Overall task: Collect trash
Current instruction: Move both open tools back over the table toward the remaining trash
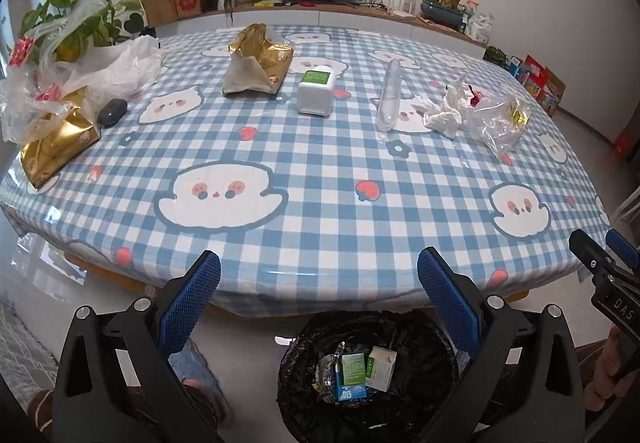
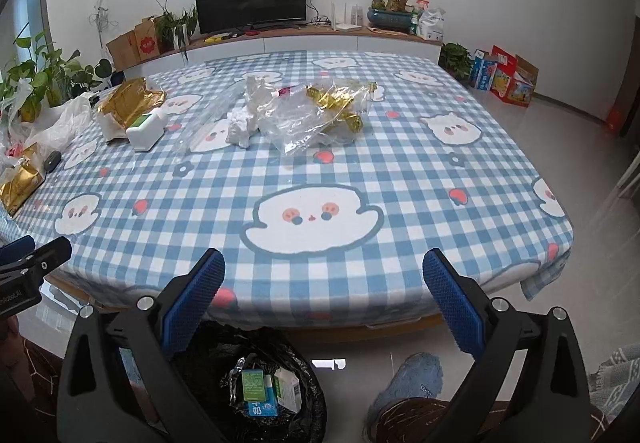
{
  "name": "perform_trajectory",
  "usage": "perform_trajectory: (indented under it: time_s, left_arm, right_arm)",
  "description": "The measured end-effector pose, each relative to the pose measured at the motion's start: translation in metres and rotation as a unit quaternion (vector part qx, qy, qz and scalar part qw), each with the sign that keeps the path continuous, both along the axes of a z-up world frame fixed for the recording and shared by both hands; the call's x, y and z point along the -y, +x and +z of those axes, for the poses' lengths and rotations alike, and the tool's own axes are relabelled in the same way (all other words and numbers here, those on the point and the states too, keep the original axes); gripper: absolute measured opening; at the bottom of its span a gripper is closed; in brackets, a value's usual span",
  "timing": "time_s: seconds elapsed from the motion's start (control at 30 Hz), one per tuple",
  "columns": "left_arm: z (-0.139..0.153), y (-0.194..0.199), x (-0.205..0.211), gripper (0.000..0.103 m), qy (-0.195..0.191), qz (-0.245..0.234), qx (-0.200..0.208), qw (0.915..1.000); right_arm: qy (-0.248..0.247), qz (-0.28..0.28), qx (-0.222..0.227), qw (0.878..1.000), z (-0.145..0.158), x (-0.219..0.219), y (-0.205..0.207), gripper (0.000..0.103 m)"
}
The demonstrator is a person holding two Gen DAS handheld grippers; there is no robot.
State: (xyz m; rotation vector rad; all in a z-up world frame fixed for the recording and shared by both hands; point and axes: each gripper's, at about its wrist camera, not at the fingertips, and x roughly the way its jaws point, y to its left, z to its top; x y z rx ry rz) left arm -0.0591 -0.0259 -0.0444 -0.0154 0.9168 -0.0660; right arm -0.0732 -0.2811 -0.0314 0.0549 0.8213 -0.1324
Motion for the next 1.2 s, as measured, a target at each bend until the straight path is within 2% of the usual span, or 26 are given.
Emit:
perform_trajectory:
  time_s: [0.43, 1.2]
  left_arm:
    - [-0.005, 0.063, -0.005, 0.096, 0.0, 0.013, -0.005, 0.9999]
    - [-0.004, 0.173, 0.007, 0.096, 0.013, 0.002, -0.009, 0.9999]
  right_arm:
    - [-0.006, 0.0, -0.007, 1.0, -0.005, 0.006, 0.055, 0.095]
    - [-0.023, 0.003, 0.001, 1.0, -0.001, 0.032, 0.156, 0.095]
